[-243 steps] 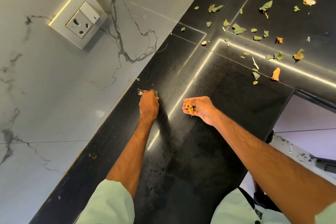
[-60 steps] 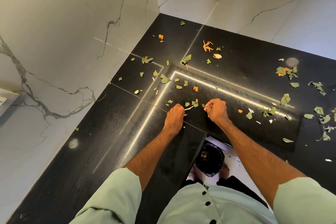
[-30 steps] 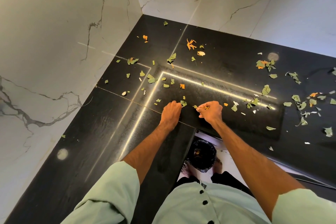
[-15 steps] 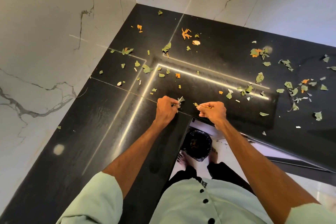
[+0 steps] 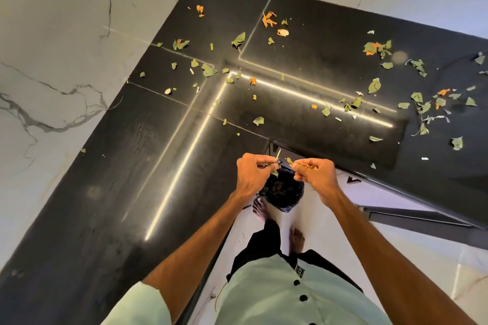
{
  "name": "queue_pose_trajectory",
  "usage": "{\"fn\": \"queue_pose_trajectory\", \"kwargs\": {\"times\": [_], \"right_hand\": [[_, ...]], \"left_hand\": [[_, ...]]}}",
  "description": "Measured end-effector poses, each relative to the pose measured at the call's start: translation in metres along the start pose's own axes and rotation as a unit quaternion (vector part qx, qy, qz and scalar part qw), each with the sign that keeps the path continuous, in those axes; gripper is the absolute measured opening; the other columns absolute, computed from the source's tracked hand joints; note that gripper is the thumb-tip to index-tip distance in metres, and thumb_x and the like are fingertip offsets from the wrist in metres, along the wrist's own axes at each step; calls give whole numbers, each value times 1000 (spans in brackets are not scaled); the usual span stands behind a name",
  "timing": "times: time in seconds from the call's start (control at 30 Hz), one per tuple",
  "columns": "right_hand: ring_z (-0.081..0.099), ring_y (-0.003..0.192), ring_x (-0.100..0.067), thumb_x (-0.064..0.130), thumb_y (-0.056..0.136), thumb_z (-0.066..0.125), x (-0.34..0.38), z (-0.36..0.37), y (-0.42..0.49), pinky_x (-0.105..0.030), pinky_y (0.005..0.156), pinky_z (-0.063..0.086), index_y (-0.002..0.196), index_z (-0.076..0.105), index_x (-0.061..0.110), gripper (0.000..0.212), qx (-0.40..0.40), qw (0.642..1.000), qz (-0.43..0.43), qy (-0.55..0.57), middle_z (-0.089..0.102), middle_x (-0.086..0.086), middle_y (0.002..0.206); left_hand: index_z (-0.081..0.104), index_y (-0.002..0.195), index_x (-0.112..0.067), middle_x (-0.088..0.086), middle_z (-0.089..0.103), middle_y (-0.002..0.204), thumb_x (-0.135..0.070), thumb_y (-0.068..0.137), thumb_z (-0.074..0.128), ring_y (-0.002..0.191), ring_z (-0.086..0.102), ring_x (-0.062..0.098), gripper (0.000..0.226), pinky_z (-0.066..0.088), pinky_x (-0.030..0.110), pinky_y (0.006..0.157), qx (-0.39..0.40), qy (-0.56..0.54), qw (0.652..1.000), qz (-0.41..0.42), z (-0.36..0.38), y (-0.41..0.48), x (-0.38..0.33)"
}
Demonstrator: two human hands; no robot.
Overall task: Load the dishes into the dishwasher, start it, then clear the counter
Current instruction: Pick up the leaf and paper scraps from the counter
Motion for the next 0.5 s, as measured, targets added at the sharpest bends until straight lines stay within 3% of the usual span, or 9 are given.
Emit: {"fn": "queue_pose_trajectory", "kwargs": {"times": [0.17,0.37,0.43,0.5], "right_hand": [[69,62,-18,8,84,79,-72,-31,0,-32,68,63,96,77,4,13,-16,999,39,12,76,-14,80],[69,63,-21,3,83,79,-208,-47,53,-30,63,60,91,76,2,9,-61,989,133,33,75,-13,77],[68,67,-27,-2,81,77,-249,-38,80,-36,68,62,92,75,-3,11,-52,984,166,45,73,-16,78],[70,69,-30,3,75,82,-282,-28,112,-45,77,62,91,76,-4,18,-36,984,172,31,74,-19,78]], "left_hand": [[82,92,-15,-3,78,86,-15,76,84,75,68,-8,16,56,13,73,-2,-7,998,-58,56,-31,23],[83,85,-19,-6,77,77,-20,72,88,73,72,6,14,61,31,73,10,-13,977,-215,165,-36,137],[81,91,-10,-2,77,88,-16,72,88,82,71,10,21,58,25,82,5,-24,963,-267,194,-28,181],[76,103,1,2,74,102,-12,77,84,95,67,14,30,47,14,82,1,-33,943,-330,218,-19,220]]}}
Point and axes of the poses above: each hand's wrist, its own y-axis towards the middle knuckle, its own z-axis out of the palm, x = y × z, the point moved 9 cm from there along y, towards the middle knuckle
